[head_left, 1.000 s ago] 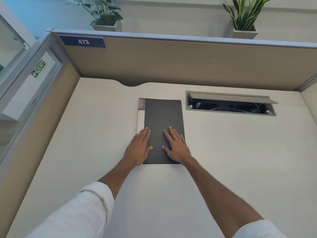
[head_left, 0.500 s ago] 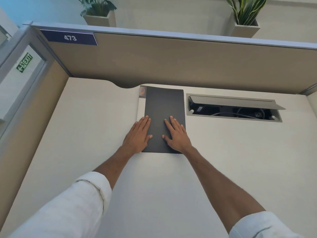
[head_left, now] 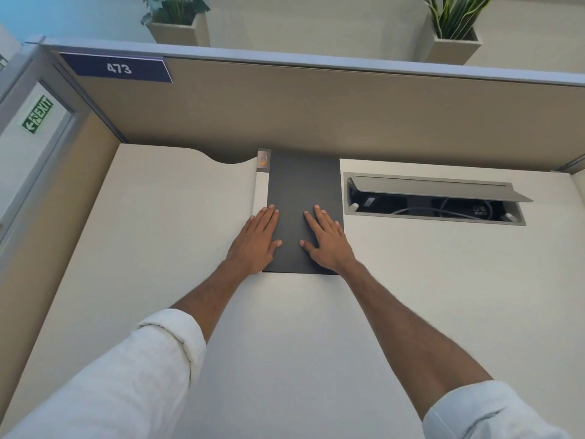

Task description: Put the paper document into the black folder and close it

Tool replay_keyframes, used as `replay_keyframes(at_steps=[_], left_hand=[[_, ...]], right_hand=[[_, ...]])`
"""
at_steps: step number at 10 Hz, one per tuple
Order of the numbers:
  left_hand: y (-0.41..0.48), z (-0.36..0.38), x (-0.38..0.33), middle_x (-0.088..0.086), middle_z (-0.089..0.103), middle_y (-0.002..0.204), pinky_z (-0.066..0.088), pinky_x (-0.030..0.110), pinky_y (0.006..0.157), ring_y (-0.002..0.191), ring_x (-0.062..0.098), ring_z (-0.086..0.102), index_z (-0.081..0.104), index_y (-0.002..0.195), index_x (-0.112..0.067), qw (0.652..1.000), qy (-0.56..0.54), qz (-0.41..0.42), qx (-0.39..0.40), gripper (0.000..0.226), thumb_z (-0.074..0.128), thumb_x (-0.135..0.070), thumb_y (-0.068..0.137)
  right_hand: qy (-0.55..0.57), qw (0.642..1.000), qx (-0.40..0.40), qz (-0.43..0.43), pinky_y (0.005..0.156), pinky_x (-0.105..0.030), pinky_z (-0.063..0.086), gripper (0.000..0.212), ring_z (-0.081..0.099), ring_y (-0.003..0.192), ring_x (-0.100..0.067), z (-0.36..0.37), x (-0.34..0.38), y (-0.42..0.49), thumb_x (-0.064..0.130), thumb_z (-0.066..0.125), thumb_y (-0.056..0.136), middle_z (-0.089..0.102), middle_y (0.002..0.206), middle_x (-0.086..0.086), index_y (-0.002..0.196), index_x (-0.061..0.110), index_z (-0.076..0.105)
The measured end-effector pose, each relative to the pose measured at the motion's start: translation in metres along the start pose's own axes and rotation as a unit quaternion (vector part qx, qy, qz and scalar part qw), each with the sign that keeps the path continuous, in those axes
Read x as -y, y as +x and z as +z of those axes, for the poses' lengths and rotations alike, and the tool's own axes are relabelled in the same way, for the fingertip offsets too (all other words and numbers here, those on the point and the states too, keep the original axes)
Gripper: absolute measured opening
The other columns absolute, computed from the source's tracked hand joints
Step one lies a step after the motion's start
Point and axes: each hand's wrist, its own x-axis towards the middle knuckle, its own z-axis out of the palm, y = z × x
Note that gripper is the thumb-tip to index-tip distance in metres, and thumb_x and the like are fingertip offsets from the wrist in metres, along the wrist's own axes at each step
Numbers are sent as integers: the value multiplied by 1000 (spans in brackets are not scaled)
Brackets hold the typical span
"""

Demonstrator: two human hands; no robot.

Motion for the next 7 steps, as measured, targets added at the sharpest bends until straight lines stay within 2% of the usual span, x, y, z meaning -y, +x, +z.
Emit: replay_keyframes(at_steps=[5, 6, 7], left_hand=[[-1, -10, -16, 6, -3, 184, 5, 44, 138, 170, 23, -1, 1, 175, -12, 999, 26, -14, 12, 71, 32, -40, 117], [-6, -16, -25, 6, -2, 184, 7, 45, 139, 170, 24, -1, 2, 175, -12, 999, 42, -9, 0, 71, 29, -43, 117], [-9, -22, -38, 7, -1, 184, 10, 47, 138, 170, 24, -1, 3, 175, -12, 997, 58, -10, -43, 71, 27, -45, 117]], right_hand=[[-14, 1000, -12, 11, 133, -52, 4, 79, -1, 167, -24, -3, 11, -5, 53, 47, 108, -3, 181, -1, 172, 29, 8], [-21, 999, -48, -2, 134, -54, 7, 74, 2, 167, -24, -14, 16, -15, 48, 45, 109, 1, 181, -2, 171, 27, 11], [-36, 994, -103, -1, 133, -55, 6, 69, 2, 167, -23, -25, 18, -23, 48, 39, 111, 2, 181, -2, 171, 26, 13]])
